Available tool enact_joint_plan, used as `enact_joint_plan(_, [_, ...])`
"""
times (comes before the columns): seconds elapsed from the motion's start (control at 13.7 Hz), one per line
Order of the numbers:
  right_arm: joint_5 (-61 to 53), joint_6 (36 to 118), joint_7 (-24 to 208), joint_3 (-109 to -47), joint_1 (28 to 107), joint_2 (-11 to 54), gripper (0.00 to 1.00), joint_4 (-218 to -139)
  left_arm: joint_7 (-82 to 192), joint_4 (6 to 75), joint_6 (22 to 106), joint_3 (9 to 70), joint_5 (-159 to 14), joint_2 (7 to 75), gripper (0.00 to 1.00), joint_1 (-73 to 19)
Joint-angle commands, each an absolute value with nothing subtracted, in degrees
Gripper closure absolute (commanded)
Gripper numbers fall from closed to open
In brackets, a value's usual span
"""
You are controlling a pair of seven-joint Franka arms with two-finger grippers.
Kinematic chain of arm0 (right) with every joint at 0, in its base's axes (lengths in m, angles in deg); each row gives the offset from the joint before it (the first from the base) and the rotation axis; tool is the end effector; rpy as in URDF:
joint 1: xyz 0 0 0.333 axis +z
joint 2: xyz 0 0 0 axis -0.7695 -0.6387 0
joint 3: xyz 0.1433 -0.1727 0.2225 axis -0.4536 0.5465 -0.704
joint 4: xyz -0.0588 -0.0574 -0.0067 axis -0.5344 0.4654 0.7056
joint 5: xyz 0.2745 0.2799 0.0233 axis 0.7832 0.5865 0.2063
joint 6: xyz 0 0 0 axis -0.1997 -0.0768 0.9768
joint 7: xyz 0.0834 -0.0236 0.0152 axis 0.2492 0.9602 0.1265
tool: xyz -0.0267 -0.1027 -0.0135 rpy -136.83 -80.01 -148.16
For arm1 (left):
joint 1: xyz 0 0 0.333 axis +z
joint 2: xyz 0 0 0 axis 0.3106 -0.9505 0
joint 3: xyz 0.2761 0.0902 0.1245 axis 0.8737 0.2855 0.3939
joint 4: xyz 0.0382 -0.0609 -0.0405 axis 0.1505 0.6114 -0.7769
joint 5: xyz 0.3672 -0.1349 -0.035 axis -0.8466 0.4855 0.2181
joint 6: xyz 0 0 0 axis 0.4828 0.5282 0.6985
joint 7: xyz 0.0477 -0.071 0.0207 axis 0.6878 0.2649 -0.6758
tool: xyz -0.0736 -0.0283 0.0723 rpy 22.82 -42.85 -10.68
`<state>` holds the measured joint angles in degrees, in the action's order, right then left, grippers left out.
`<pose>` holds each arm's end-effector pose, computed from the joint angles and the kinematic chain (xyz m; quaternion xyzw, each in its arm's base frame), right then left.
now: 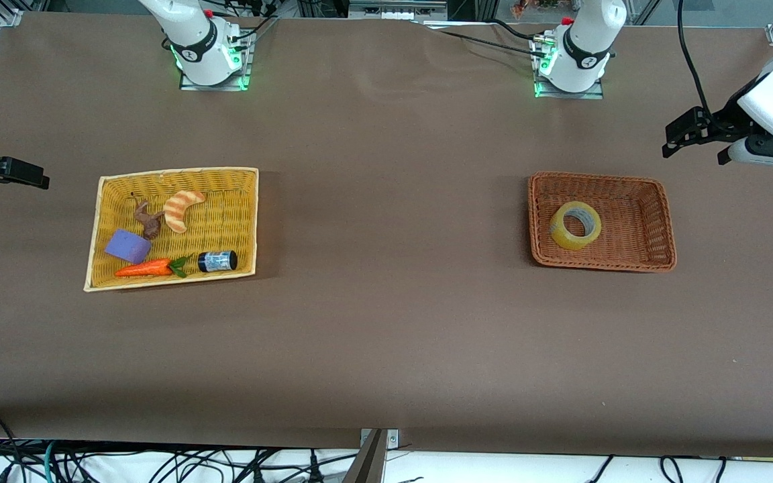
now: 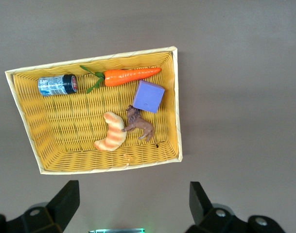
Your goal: Transfer tape with both arms
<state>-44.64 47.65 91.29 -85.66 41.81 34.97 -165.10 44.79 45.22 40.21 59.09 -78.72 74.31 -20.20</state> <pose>0.5917 -0.0754 0.5528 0.9957 -0.0155 -0.0877 0.0244 0.5128 -0.0108 0.5823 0.9985 -0.0382 -0.0294 0.0269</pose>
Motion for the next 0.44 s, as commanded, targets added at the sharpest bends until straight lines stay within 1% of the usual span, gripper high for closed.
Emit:
enact_joint_plan(0.0, [-43.68, 46.92, 92.12, -85.57, 41.78, 34.88, 0.00, -164.54, 47.80, 43.14, 37.21, 58.66, -79.70, 73.05, 0.00, -20.73])
enact_joint_plan(0.22, [-43.68, 46.92, 92.12, -85.57, 41.78, 34.88, 0.00, -164.54, 47.90, 36.65, 35.29, 58.31, -79.87, 68.83, 0.00, -20.65])
enact_joint_plan(0.37, [-43.68, 46.92, 92.12, -85.57, 41.78, 34.88, 0.00, -164.54, 47.90, 36.37, 35.10, 58.14, -81.36, 68.65, 0.00, -20.65])
